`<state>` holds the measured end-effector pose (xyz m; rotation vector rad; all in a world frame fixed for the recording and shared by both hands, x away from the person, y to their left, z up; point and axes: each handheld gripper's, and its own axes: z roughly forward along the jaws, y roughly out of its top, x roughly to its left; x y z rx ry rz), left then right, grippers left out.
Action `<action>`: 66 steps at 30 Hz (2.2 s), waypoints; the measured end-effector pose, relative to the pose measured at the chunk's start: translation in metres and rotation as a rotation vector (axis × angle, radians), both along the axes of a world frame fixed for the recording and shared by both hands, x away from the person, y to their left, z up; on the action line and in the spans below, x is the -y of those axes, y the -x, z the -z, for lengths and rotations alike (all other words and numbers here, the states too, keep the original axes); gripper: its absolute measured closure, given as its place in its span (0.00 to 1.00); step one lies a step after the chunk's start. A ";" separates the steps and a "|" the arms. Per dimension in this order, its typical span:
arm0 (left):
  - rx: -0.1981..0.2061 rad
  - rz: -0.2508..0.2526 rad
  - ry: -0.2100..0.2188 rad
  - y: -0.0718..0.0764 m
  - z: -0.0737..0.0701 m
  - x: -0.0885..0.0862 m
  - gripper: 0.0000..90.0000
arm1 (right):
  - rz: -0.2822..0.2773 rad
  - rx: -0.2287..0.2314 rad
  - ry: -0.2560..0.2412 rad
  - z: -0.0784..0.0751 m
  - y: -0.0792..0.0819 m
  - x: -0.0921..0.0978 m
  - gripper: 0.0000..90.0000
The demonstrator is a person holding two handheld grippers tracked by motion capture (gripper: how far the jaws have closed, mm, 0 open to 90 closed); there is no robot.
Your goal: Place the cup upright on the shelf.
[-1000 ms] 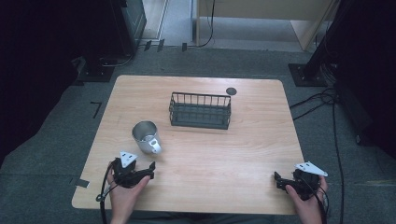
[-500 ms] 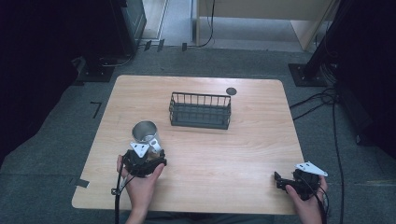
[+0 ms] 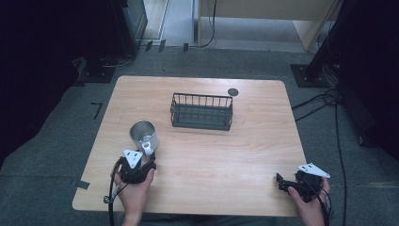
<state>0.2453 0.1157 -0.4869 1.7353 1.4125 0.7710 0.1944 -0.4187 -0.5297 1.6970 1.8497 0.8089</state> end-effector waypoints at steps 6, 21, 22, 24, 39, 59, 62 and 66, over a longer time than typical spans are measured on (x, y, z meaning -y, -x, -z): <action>0.012 0.013 0.047 -0.004 -0.007 -0.012 0.66 | 0.000 0.000 0.000 0.000 0.000 0.000 0.00; -0.017 -0.074 0.091 -0.003 -0.015 -0.060 0.41 | 0.000 0.000 0.000 0.000 0.000 0.000 0.00; -0.016 -0.062 0.084 -0.005 -0.018 -0.057 0.27 | 0.000 0.000 0.001 0.000 0.000 0.000 0.00; -0.028 -0.038 0.075 -0.010 -0.025 -0.051 0.18 | 0.000 -0.001 0.001 0.000 0.000 0.000 0.00; -0.114 0.028 -0.033 -0.063 -0.038 -0.022 0.03 | 0.000 0.000 0.000 0.000 0.000 0.000 0.00; -0.189 0.175 -0.098 -0.083 -0.033 -0.024 0.08 | 0.001 0.000 -0.002 0.000 0.000 0.000 0.00; -0.186 0.226 -0.106 -0.084 -0.035 -0.023 0.08 | 0.001 0.000 -0.002 0.000 0.000 0.000 0.00; -0.158 0.318 -0.094 -0.087 -0.041 -0.021 0.08 | 0.001 0.000 -0.001 0.000 0.000 0.000 0.00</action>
